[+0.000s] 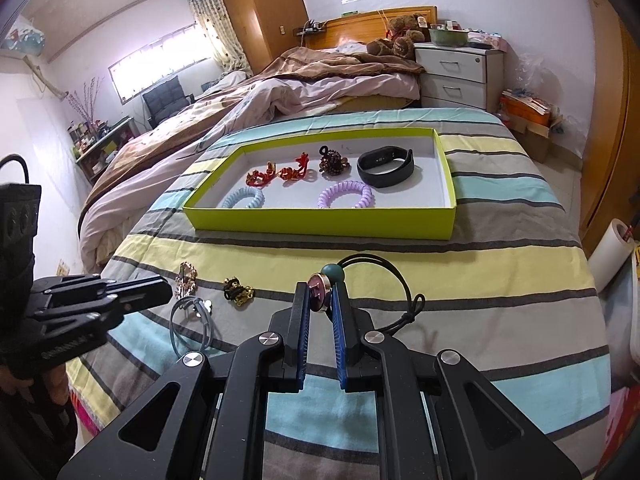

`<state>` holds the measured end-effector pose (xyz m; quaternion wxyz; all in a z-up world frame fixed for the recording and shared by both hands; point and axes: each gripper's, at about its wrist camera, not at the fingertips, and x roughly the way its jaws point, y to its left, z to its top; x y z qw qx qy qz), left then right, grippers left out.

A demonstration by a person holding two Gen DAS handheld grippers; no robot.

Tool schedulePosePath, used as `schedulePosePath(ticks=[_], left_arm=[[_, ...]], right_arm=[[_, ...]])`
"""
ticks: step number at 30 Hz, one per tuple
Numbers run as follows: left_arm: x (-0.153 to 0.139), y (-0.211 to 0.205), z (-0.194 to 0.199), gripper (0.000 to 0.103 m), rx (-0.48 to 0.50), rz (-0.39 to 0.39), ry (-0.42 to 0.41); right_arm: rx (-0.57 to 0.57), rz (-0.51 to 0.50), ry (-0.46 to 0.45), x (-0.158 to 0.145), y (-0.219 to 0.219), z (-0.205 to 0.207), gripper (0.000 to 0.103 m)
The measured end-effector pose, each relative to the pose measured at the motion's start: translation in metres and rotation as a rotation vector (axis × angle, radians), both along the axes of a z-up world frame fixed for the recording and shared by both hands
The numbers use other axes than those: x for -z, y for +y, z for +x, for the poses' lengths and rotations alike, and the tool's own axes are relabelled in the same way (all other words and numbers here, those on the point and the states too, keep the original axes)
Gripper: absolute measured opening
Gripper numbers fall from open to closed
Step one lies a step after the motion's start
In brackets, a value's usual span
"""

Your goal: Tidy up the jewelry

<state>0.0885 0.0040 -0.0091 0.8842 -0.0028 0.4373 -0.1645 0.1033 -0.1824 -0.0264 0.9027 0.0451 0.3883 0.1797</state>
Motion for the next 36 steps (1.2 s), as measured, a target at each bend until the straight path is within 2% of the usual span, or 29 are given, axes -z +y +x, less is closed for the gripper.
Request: schedulePosePath(ticks=[2, 3, 4, 8, 17, 20, 21, 23, 25, 28, 36], left_arm=[[0.005, -0.001, 0.003, 0.021, 0.017, -0.005, 0.023], [0.008, -0.002, 0.005, 0.032, 0.015, 0.012, 0.030], [0.009, -0.004, 0.005, 0.039, 0.022, 0.026, 0.028], [0.012, -0.008, 0.006, 0.039, 0.042, 0.036, 0.029], [0.021, -0.022, 0.011, 0.039, 0.075, 0.125, 0.032], [0.022, -0.028, 0.011, 0.037, 0.089, 0.163, 0.022], [0.022, -0.029, 0.011, 0.030, 0.089, 0.174, 0.019], [0.022, -0.030, 0.012, 0.025, 0.084, 0.186, 0.017], [0.022, -0.029, 0.013, 0.012, 0.076, 0.182, 0.017], [0.021, -0.027, 0.013, 0.005, 0.068, 0.180, 0.017], [0.011, -0.018, 0.011, 0.004, 0.044, 0.123, -0.006]], right_arm=[[-0.001, 0.000, 0.002, 0.001, 0.000, 0.000, 0.011], [-0.001, -0.001, 0.003, 0.001, 0.000, 0.000, 0.011], [-0.003, -0.001, 0.004, 0.002, 0.000, -0.001, 0.011], [0.000, -0.001, 0.007, 0.002, 0.001, 0.000, 0.011], [0.005, -0.001, 0.011, 0.002, -0.001, 0.002, 0.011], [0.007, 0.000, 0.011, 0.001, -0.002, 0.002, 0.011], [0.007, 0.001, 0.011, 0.001, -0.003, 0.002, 0.011], [0.007, 0.001, 0.010, 0.001, -0.003, 0.002, 0.011], [0.010, 0.002, 0.012, 0.001, -0.004, 0.002, 0.011], [0.012, 0.005, 0.011, 0.001, -0.004, 0.002, 0.011], [0.013, 0.003, 0.009, -0.001, -0.005, 0.002, 0.011]])
